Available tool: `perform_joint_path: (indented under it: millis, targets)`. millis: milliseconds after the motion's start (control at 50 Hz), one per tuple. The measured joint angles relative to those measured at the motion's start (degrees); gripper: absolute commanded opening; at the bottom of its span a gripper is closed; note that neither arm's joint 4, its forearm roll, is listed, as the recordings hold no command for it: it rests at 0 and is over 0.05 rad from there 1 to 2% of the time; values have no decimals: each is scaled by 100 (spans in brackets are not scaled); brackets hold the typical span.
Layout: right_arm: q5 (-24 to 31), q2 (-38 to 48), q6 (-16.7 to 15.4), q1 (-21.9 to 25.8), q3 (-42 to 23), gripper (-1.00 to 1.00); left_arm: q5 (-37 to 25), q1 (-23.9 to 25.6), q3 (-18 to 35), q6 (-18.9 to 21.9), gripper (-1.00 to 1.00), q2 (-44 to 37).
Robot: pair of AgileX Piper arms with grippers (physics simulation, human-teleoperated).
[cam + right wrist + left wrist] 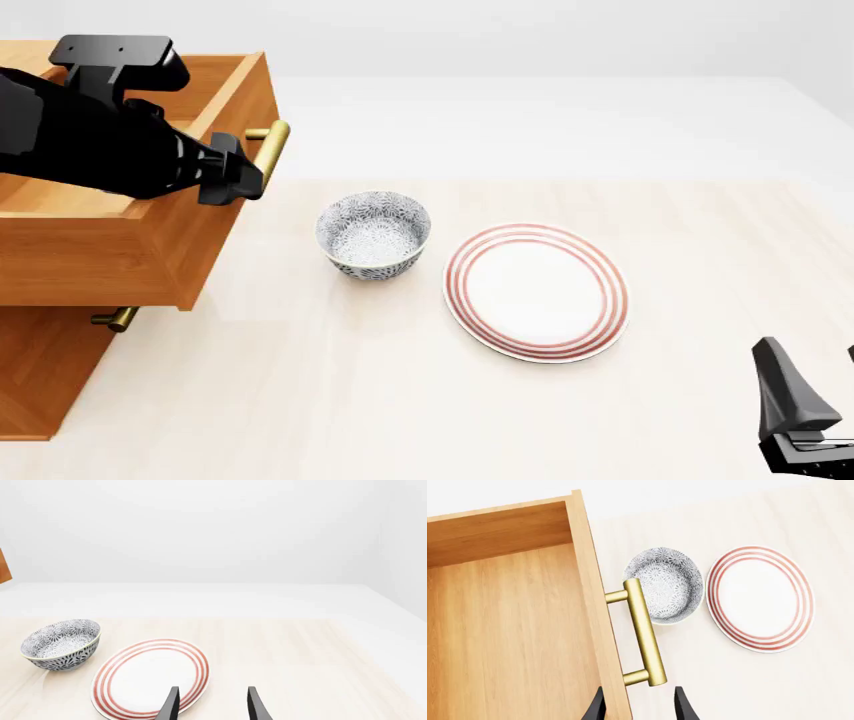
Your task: Open the top drawer of the cabinet.
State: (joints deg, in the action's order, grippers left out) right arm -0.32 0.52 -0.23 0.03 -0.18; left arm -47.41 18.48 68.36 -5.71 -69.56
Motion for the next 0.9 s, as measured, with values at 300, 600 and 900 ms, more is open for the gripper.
perform_joint_path:
  millis: [300,600,900]
  targets:
    - [0,0,0,0,0,100,-28,149,41,-43,100,-43]
    - [0,0,0,0,0,100,-111,168,88,9,100,-1]
    - [0,0,0,0,0,100,-357,108,361,239,100,160]
